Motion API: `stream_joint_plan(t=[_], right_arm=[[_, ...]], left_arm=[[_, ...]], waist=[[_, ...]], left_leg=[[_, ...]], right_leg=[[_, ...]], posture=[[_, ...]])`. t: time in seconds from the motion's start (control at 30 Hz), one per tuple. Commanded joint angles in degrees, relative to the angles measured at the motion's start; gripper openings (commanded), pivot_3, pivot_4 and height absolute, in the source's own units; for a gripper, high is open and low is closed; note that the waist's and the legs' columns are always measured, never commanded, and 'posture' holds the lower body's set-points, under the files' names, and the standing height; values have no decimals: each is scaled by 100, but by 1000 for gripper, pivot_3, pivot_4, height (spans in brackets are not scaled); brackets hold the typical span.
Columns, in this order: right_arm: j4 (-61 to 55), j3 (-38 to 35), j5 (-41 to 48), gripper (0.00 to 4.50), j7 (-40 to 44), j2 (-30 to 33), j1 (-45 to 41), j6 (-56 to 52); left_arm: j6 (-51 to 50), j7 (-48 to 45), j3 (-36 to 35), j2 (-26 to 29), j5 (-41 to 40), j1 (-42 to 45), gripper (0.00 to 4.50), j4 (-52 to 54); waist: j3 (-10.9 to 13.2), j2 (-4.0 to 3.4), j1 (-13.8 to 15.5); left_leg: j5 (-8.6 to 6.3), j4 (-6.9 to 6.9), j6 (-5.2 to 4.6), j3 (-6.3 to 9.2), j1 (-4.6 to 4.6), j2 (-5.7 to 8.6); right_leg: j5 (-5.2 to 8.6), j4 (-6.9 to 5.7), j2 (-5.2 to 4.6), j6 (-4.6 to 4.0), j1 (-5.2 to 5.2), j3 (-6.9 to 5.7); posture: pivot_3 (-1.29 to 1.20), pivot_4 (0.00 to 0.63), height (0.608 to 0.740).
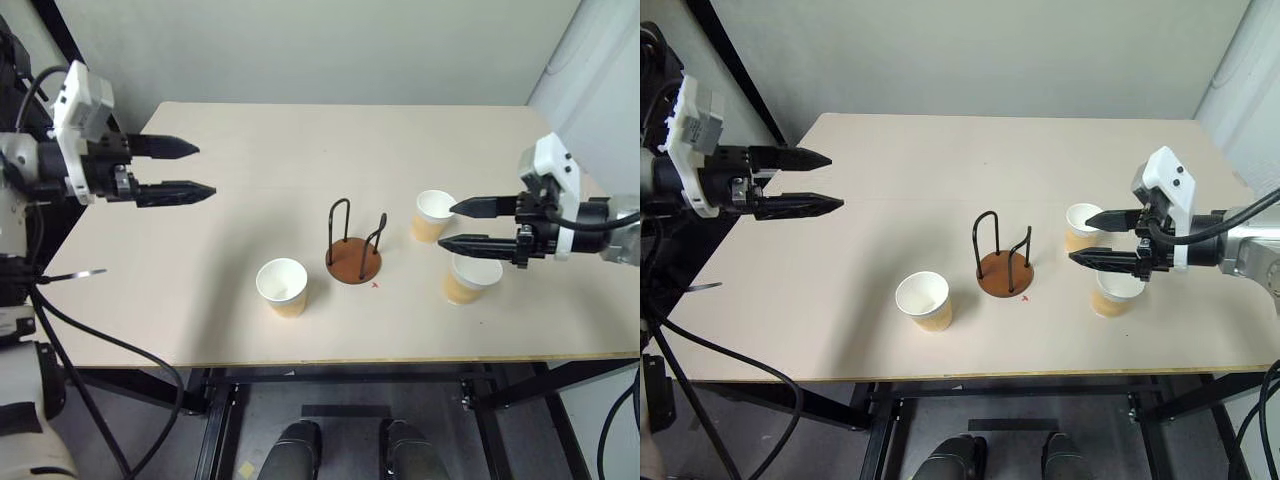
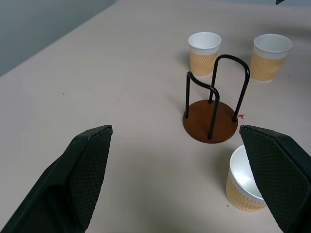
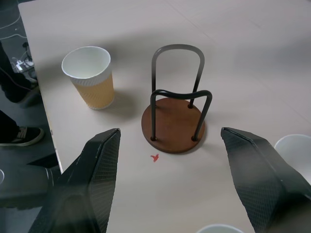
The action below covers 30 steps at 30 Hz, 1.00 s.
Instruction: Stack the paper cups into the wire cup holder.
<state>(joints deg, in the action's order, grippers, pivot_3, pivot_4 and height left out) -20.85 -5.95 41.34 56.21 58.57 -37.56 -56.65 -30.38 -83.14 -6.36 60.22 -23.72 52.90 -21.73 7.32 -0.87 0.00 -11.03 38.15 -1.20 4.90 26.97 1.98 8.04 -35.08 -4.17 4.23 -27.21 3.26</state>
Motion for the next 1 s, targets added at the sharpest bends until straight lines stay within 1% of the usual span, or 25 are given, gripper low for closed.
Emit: stream_joint_plan(t=[0.03, 0.2, 0.37, 0.47, 0.57, 0.67, 0.7, 0.83, 1.0], right_arm=[[-27, -101, 1, 3400, -56, 18, -261, 87], [46, 107, -209, 3400, -173, -105, -316, 211], [-276, 133, 259, 3400, -228, -212, -143, -475], [-453, 127, 524, 3400, -275, -227, -52, -826], [-529, 294, 645, 3400, -512, -448, -142, -1113], [-463, 613, 469, 3400, -810, -815, -170, -1139], [-413, 796, 368, 3400, -986, -1024, -225, -1160], [-119, 1340, -63, 3400, -1328, -1540, -336, -1004], [332, 1719, -632, 3400, -1430, -1775, -378, -627]], left_arm=[[-40, -7, -146, 155, -82, 229, 4500, 125], [-29, 59, -151, 107, -71, 237, 4500, 167], [-103, -43, -47, 98, -102, 339, 4500, 318], [-30, -205, 139, 67, -15, 520, 4500, 294], [73, -328, 351, -60, 87, 791, 4500, 221], [62, -362, 378, -115, 50, 803, 4500, 305], [39, -376, 346, -84, 14, 755, 4500, 363], [-70, -308, 194, -7, -112, 538, 4500, 617], [-191, -158, 39, 33, -217, 347, 4500, 862]], waist=[[0, 0, 2], [-1, 2, 0], [-1, 2, 10], [-1, 3, 18], [-3, 6, 19], [-3, 6, 13], [-3, 6, 2], [-3, 6, -42], [-3, 6, -23]], left_leg=[[0, 0, 0, 0, -1, 0], [0, 0, 0, 0, -5, 0], [2, 0, 1, 1, -2, 0], [1, 0, 1, 0, 1, 1], [2, 0, 1, 0, -1, 7], [3, 1, -1, 1, -7, 7], [4, 0, -2, 1, -8, 6], [11, -2, -2, 2, -4, 0], [13, -1, -3, 6, 0, -2]], right_leg=[[0, 0, 0, 0, 0, 1], [-1, 1, 0, -1, 5, 0], [-1, -1, 0, -1, 2, -1], [0, 3, 1, 0, 2, -2], [0, 4, -2, 1, 6, 0], [-1, 1, -2, -1, 8, 2], [-1, -3, -2, -1, 7, 3], [-12, -10, 1, 12, -6, 1], [-15, -7, 1, 8, -6, -3]], posture=[[0, 150, 740], [0, 150, 740], [0, 150, 740], [0, 150, 740], [0, 150, 740], [0, 150, 740], [0, 150, 740], [0, 150, 740], [0, 150, 740]])
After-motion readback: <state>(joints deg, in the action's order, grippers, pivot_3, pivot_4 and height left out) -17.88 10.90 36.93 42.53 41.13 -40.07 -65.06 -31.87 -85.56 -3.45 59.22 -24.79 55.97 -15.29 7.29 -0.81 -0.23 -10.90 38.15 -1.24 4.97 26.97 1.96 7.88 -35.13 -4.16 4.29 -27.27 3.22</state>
